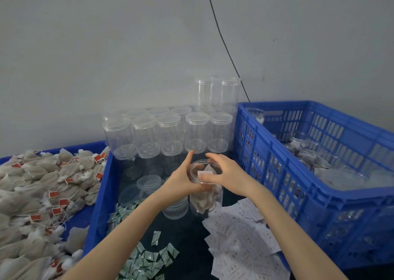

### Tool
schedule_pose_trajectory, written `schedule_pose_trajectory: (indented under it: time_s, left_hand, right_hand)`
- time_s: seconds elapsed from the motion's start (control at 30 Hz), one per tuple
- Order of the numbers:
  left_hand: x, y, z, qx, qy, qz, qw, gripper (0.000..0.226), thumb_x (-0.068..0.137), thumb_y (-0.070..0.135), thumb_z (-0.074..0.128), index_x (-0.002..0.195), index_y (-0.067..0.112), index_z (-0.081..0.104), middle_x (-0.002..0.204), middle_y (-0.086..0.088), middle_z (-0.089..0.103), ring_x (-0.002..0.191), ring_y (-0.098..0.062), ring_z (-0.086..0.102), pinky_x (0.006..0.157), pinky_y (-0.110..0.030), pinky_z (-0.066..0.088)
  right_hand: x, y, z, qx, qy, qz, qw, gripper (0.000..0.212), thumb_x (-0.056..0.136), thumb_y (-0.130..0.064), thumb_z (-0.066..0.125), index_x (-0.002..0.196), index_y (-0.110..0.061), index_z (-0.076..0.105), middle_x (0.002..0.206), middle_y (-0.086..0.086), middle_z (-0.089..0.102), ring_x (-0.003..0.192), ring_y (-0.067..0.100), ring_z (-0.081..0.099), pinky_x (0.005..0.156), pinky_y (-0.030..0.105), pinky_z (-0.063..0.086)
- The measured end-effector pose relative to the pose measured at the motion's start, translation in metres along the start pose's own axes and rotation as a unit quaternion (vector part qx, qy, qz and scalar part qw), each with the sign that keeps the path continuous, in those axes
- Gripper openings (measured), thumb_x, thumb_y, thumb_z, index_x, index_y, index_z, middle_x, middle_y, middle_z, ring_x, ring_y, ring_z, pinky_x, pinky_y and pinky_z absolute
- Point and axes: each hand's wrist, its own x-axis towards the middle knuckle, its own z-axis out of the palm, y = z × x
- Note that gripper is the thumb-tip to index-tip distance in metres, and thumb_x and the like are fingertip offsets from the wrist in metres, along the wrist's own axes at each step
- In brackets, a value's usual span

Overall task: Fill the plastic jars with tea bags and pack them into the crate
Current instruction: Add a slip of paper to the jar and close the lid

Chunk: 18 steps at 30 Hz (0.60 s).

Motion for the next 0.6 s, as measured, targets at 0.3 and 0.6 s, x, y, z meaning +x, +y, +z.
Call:
schedule_pose_trajectory:
  time_s: [0.3,0.6]
  left_hand:
    - [-0.003,-0.006,0.01,-0.02,-0.005,-0.024,0.999,0.125,0.07,0.018,0.084,0.151,0.026,-0.011,0.115,0.027,0.056,0.102,0.01,0.06,0.077,-0.007,0.047]
    - [0.017,0.03,0.013,-0.088,0.049,0.04,0.994,0.096,0.084,0.007,0.068,0.152,0.016,-0.001,0.119,0.025,0.049,0.1,0.018,0.055,0.078,-0.006,0.045]
  right_hand:
    - [0.027,-0.04,-0.012,-0.297,-0.164,0.038,0.94,0.062,0.08,-0.058,0.067,0.126,-0.017,0.055,0.118,0.002,0.06,0.102,0.02,0.06,0.077,0.032,0.049]
    - [0.033,-0.071,-0.067,-0.362,-0.093,0.018,0.927,0.057,0.082,-0.062,0.06,0.119,-0.019,0.062,0.111,0.003,0.063,0.091,0.019,0.063,0.06,0.029,0.044]
